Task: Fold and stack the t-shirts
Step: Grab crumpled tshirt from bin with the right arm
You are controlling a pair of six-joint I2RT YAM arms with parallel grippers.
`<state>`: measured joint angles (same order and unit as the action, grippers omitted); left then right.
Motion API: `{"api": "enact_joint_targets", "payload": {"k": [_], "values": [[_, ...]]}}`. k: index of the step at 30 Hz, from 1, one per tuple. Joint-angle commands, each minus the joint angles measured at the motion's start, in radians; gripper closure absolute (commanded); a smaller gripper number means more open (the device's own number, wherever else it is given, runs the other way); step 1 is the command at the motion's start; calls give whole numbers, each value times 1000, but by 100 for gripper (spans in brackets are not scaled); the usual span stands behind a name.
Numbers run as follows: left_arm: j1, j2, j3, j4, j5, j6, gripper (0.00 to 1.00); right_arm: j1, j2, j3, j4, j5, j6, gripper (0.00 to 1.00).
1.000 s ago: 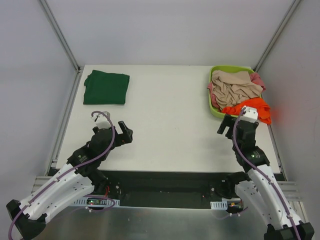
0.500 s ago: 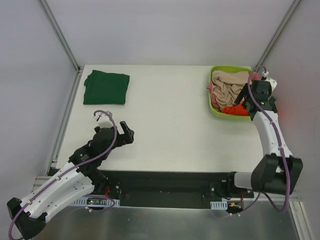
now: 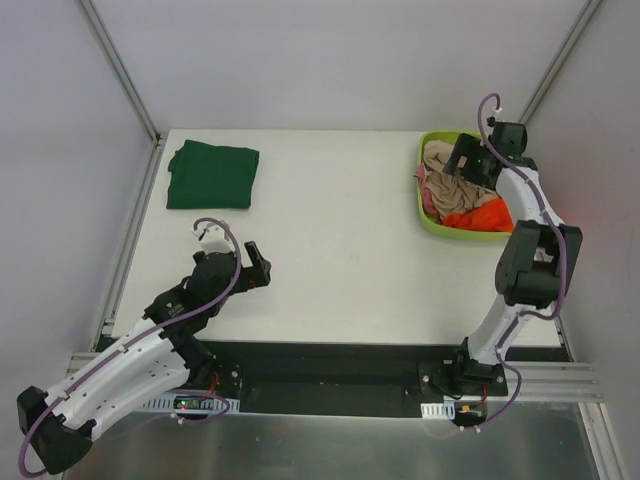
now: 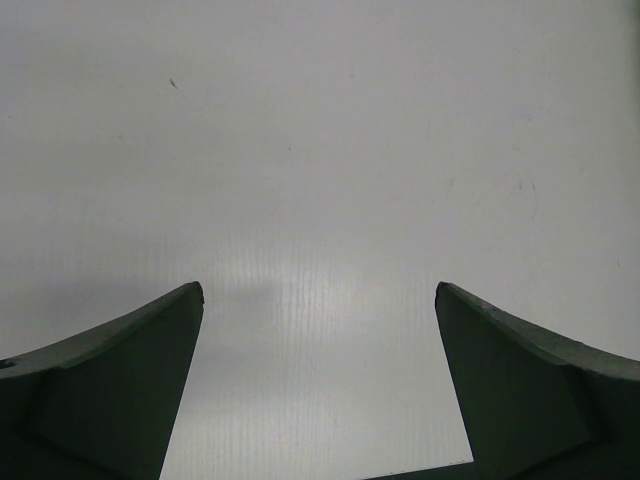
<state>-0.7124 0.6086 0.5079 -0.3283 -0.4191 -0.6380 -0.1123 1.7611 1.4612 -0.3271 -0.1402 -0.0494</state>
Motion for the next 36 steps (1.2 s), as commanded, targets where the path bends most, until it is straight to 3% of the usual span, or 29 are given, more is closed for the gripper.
{"api": "enact_joint_targets", "payload": {"k": [1, 4, 7, 8, 11, 12, 20, 28, 36], "values": [[1, 19, 9, 32, -4, 21, 1, 0, 170, 161, 8, 4, 17, 1], [1, 42, 11, 40, -15, 21, 1, 6, 265, 249, 14, 75, 42, 6], [2, 63, 17, 40, -18, 27, 1, 10, 325, 316, 10, 111, 48, 25], [2, 71, 18, 40, -20, 27, 1, 10, 328, 326, 16, 103, 48, 38], [1, 94, 29, 40, 8, 32, 1, 10, 298, 326, 20, 54, 39, 89], [1, 94, 30, 40, 19, 32, 1, 10, 275, 311, 26, 51, 39, 99], [1, 36, 27, 40, 105, 23, 1, 43, -121, 234, 22, -16, 14, 99], [1, -44, 11, 40, 135, 20, 1, 262, -458, 275, 42, -65, 95, 99], [1, -67, 6, 41, 144, 12, 1, 617, -450, 540, 2, -185, 149, 99]]}}
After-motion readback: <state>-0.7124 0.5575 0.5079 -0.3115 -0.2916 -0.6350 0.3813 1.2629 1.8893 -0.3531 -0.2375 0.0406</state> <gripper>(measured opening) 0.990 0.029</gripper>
